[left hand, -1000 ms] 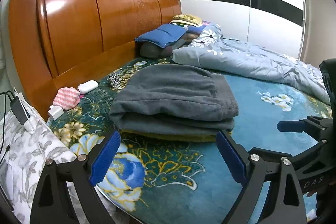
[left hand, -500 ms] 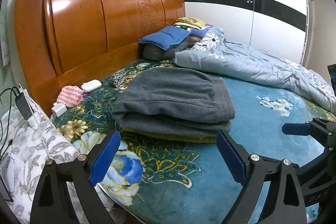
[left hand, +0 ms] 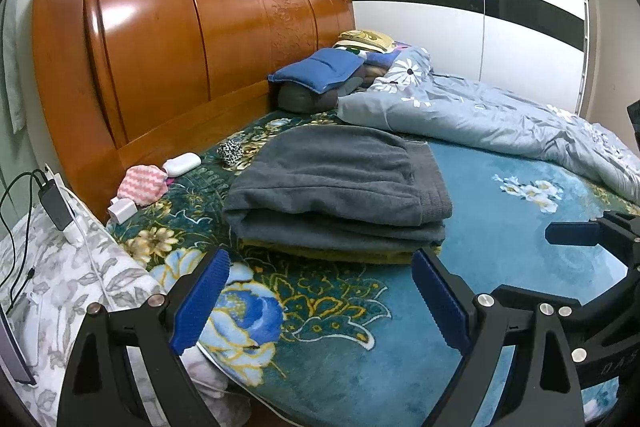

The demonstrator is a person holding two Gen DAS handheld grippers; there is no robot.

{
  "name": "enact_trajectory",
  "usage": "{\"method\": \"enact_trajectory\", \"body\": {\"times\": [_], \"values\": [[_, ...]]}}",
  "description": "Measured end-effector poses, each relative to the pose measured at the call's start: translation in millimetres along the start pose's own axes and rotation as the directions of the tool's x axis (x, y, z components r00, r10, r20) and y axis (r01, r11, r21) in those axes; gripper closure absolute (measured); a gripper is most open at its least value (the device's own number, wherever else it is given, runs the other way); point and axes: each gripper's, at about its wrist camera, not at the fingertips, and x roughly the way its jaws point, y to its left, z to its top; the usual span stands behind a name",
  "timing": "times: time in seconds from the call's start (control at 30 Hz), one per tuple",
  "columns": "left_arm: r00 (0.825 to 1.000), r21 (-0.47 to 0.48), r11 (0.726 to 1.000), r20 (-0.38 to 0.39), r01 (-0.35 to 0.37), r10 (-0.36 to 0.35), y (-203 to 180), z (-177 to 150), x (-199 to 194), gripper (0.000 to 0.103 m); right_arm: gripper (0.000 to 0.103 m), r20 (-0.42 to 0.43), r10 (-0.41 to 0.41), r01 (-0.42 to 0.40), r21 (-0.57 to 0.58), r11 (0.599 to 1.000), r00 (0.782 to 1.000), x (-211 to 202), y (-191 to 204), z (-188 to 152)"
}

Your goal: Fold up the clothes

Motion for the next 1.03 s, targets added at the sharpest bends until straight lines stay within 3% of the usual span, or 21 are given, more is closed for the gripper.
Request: {"method": "enact_trajectory", "body": {"times": [1.03], "values": [[1.0, 0.006, 1.0, -0.007, 0.009, -0.009, -1.7, -3.5, -1.1, 0.01, 0.0, -0.01, -0.015, 0.015, 0.007, 1.0, 1.0, -8.0, -4.9, 0.6]]}}
